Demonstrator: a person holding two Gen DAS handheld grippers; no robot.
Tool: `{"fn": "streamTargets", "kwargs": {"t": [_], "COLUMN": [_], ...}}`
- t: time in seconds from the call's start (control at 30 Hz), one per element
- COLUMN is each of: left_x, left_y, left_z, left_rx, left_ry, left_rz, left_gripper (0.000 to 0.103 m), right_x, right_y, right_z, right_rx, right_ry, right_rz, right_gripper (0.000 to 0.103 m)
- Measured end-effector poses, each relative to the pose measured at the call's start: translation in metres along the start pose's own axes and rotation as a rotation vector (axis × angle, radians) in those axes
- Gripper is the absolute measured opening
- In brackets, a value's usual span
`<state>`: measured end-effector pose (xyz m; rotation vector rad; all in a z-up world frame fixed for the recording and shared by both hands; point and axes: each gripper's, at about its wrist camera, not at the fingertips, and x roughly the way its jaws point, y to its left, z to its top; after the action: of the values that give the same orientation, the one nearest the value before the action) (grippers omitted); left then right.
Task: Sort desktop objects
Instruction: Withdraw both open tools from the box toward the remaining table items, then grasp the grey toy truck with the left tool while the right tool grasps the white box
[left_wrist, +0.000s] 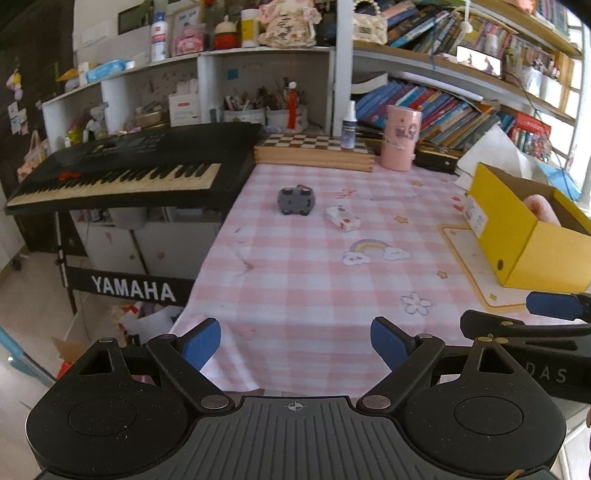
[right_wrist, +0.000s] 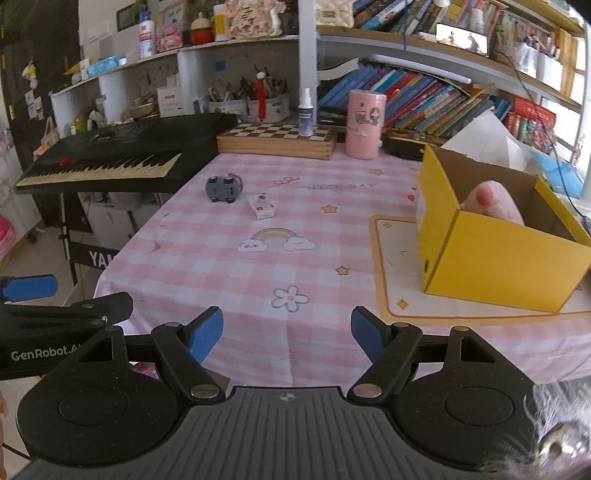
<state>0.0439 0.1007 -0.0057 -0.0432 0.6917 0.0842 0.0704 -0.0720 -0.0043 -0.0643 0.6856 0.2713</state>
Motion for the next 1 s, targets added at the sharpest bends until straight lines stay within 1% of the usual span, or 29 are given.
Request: {"fn": "streamTargets", "kwargs": {"t": [0.33,0.5,0.83,1.0], "left_x": [0.021,0.04,0.082,0.101], "left_y": [0.01,0.01,0.007,0.007], "left_z": [0.006,0.013,0.04,0.06], "left_rx": [-0.026,-0.029,-0.041,-0.055], "left_ry": [0.042,0.064,0.118,0.116], "left_rz": [0.027,0.048,0.109,0.106], "left_gripper": [0.09,0.09,0.09,0.09], "right_x": [0.022,0.042,0.096,0.124], "right_y": [0.009,0.007,-0.003,-0.01], "right_z": [0.014,0.022,0.052,0.071], "right_rx": [-0.031,-0.034,-0.037,-0.035], "right_ry": [0.023,0.039,0.092,0.109], "right_rz": [0.028,0.045,0.109,0.135], "right_gripper": [0.075,0.075,0.074,0.072]}}
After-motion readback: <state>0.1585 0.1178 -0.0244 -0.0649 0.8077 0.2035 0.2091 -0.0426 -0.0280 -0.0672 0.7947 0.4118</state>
